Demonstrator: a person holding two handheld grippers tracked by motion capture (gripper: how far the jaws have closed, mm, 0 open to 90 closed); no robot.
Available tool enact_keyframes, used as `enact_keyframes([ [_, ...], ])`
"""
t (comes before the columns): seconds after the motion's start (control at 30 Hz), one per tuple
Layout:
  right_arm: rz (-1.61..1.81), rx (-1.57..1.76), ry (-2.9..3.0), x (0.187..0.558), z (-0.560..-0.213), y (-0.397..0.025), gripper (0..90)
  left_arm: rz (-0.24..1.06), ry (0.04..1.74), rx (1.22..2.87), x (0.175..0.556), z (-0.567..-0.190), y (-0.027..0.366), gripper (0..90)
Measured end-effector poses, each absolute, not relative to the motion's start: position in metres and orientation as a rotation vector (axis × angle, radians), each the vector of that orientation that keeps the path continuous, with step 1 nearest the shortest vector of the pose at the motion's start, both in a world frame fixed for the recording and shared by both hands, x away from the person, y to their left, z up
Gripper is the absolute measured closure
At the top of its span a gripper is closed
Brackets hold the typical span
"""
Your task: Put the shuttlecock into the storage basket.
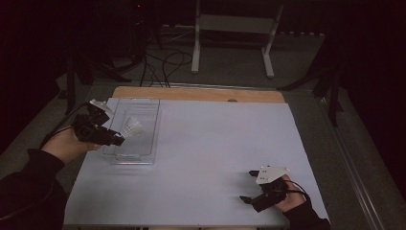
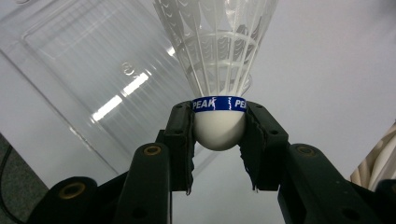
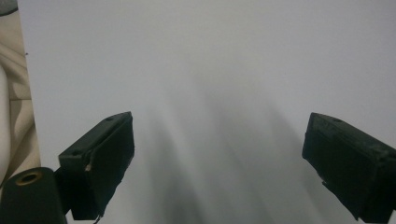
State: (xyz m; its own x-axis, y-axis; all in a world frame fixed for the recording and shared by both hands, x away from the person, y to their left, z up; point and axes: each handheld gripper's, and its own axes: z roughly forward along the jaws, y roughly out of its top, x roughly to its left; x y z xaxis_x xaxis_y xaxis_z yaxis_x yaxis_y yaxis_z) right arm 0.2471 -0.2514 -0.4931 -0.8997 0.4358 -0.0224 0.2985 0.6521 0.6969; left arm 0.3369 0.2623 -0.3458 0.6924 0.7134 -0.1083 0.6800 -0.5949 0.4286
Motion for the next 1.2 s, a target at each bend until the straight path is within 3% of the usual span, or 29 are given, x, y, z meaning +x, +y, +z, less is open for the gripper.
enact_keyframes([
  [0.47, 1.093, 0.608, 2.681, 0.246, -0.492, -0.252, 9.4, 0.11, 1.13, 2.415, 0.334, -0.342, 0.279, 66.4],
  [1.2, 1.099, 0.6, 2.685, 0.247, -0.494, -0.252, 9.4, 0.096, 1.122, 2.405, 0.344, -0.381, 0.294, 66.4],
])
